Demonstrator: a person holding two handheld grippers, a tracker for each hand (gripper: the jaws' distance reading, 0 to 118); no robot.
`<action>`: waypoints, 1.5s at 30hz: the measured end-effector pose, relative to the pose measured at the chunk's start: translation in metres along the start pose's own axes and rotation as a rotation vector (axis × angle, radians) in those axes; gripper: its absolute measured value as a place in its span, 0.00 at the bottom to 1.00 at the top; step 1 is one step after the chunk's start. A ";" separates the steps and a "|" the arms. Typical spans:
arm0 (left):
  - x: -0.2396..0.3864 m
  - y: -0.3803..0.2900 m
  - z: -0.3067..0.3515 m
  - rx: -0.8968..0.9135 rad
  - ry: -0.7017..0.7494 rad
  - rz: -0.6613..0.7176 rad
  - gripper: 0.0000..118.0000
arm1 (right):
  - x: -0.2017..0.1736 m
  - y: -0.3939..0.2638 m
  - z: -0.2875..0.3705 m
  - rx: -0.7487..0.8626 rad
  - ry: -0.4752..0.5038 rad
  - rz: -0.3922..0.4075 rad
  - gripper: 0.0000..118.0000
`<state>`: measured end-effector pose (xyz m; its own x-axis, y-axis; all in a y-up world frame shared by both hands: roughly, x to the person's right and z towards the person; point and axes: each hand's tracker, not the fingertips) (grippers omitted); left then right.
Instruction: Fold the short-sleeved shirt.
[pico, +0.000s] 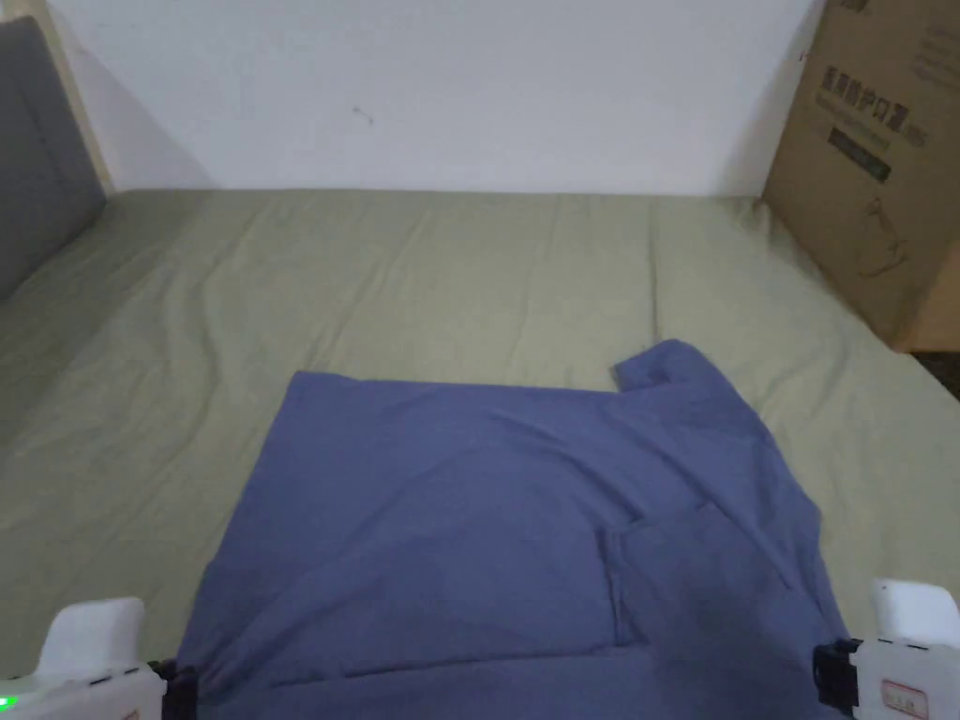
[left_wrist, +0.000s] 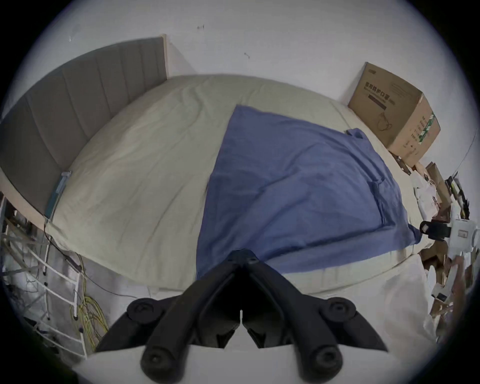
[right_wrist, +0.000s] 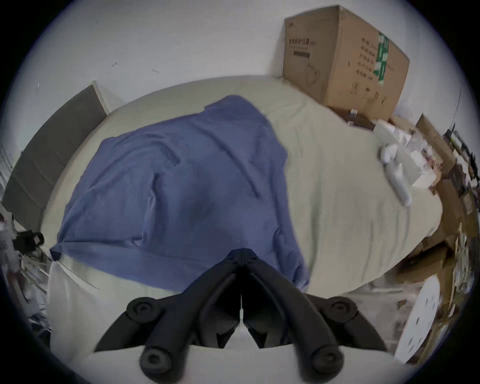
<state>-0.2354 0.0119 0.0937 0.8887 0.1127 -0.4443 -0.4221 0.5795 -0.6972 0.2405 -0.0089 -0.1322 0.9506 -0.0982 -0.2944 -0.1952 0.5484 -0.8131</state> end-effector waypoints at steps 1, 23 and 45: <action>-0.003 -0.002 0.001 -0.003 0.000 0.009 0.00 | 0.003 -0.002 -0.002 0.005 -0.006 -0.004 0.00; -0.019 -0.011 -0.036 -0.169 0.027 -0.029 0.00 | 0.004 -0.001 0.011 -0.017 -0.007 -0.051 0.00; -0.002 0.013 -0.019 -0.148 0.043 -0.050 0.00 | 0.035 0.015 -0.012 -0.047 -0.050 -0.036 0.00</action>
<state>-0.2461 0.0039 0.0743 0.9020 0.0505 -0.4287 -0.4023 0.4583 -0.7925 0.2683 -0.0141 -0.1606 0.9678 -0.0749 -0.2403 -0.1707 0.5060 -0.8455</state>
